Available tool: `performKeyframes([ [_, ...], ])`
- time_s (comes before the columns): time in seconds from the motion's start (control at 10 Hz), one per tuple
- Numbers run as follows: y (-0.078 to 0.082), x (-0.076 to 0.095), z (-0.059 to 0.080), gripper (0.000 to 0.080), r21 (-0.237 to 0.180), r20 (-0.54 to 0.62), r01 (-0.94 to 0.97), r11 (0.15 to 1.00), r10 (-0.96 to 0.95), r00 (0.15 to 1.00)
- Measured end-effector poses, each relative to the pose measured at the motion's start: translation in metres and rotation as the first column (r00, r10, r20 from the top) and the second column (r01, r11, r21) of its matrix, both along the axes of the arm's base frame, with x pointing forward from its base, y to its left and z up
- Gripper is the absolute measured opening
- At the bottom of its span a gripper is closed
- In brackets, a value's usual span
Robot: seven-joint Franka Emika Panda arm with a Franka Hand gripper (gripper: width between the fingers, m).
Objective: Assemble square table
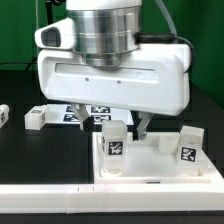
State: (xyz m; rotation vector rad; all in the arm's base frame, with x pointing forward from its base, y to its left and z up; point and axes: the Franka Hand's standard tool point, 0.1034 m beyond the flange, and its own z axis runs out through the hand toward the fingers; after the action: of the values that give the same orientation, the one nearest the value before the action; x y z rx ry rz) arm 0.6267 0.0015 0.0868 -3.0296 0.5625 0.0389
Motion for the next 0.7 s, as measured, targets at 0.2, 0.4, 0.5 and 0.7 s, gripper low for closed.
performKeyframes([
  [0.2, 0.0002, 0.0002, 0.0000, 0.0649, -0.001, 0.012, -0.165, 0.986, 0.165, 0.986],
  [0.4, 0.0001, -0.0004, -0.0019, 0.0649, -0.012, 0.020, -0.347, 0.938, 0.347, 0.937],
  [0.5, -0.0006, -0.0011, -0.0040, 0.0649, -0.014, 0.024, -0.408, 0.913, 0.408, 0.913],
  [0.7, -0.0018, -0.0016, -0.0057, 0.0601, -0.013, 0.023, -0.424, 0.905, 0.424, 0.905],
])
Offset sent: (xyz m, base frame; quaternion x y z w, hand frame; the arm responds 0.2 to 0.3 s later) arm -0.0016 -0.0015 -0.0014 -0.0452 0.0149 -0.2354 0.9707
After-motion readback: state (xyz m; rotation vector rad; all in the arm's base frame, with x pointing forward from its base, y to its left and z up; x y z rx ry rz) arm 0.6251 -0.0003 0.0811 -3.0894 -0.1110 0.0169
